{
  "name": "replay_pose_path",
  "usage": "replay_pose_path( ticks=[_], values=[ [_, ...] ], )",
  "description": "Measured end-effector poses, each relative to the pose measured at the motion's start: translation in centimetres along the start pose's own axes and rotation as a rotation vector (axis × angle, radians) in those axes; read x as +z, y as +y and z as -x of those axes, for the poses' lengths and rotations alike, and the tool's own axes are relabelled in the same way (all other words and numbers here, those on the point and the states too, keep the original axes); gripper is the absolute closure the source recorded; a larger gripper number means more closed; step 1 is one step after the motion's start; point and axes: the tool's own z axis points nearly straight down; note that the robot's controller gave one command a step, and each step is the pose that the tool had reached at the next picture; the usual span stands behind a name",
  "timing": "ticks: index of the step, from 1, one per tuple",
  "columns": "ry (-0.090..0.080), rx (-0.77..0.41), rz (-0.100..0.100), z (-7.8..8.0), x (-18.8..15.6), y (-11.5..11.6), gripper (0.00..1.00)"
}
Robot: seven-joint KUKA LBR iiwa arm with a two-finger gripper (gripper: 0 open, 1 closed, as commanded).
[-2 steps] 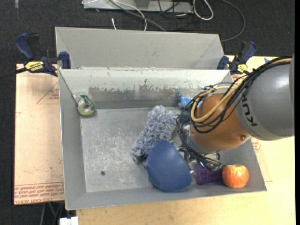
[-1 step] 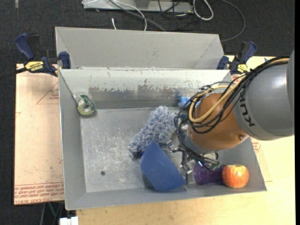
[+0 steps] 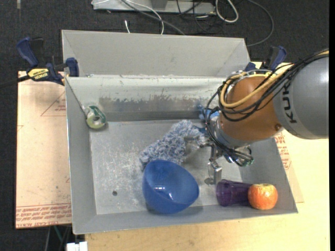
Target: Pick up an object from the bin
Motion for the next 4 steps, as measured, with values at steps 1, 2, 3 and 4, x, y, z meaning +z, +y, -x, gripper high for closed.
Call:
replay_pose_path(
  ticks=[1, 2, 3, 4],
  values=[
    [0.01, -0.078, 0.008, -2.5, 3.4, 2.5, 0.0],
    [0.003, -0.098, 0.003, 4.5, 4.3, -1.7, 0.0],
    [0.004, -0.15, 0.005, 6.1, 4.4, -2.3, 0.0],
    [-0.004, -0.283, 0.003, 8.5, -0.4, -0.2, 0.0]
  ],
)
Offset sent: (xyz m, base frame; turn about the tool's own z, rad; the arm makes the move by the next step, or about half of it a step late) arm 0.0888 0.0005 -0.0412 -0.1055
